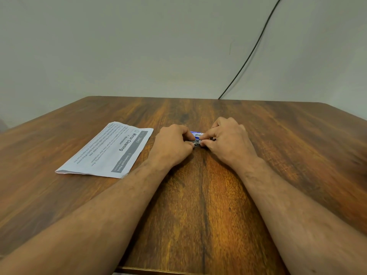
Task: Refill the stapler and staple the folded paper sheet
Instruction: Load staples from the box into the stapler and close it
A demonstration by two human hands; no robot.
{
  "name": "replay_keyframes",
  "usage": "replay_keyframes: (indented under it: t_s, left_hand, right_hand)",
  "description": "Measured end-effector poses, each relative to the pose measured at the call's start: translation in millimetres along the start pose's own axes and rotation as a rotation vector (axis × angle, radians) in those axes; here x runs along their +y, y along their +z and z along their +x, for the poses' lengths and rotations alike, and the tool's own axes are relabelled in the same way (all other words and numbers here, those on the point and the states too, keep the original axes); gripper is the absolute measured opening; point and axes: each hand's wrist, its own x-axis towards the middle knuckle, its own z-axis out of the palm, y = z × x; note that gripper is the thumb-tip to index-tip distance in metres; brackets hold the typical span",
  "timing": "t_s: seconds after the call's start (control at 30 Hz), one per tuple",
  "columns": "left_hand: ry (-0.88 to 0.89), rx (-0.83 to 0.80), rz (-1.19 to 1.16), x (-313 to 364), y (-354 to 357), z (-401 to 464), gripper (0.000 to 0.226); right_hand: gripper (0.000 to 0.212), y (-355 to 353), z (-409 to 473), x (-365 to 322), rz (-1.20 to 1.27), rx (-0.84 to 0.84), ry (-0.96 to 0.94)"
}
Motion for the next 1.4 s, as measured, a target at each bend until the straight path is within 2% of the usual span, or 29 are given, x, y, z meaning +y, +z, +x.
replay_keyframes:
  t_s: [0.23,0.5,0.63,0.73,1.03,1.13,1.3,1.4]
  left_hand:
    - [-0.003,-0.002,-0.013,-1.3,1.2,1.4,0.011]
    - [-0.016,-0.004,-0.037,-0.8,1.0,1.4,0.01]
    - [-0.015,-0.017,-0.049,-1.2,1.4,1.7,0.009]
    - [-0.015,-0.018,-0.07,-2.7,1.5,2.6,0.01]
    - [-0.03,-0.057,-0.164,-6.6,1.9,5.8,0.018]
    - [-0.026,-0.067,-0.171,-6.3,1.9,5.3,0.02]
    - [-0.031,-0.064,-0.216,-4.5,1.4,4.1,0.03]
    - [-0.035,-0.067,-0.225,-4.0,0.9,3.7,0.032]
  right_hand:
    - [0.021,-1.0,0.6,-0.2,0.013,-0.052,0.012]
    - [0.025,-2.1,0.1,-6.6,-0.237,-0.064,-0.087]
    - [0.02,-2.3,-1.2,-3.4,-0.148,-0.018,-0.069]
    - [0.017,-1.0,-2.3,-3.7,-0.136,-0.06,-0.079]
    - [0.033,5.2,-3.3,1.6,0.189,-0.118,-0.034]
    - [0.039,5.5,-3.1,2.0,0.2,-0.078,-0.028]
    - [0.054,1.8,-3.9,-1.1,0.144,-0.17,-0.069]
    - [0.054,4.1,-4.0,-0.1,0.21,-0.175,-0.07]
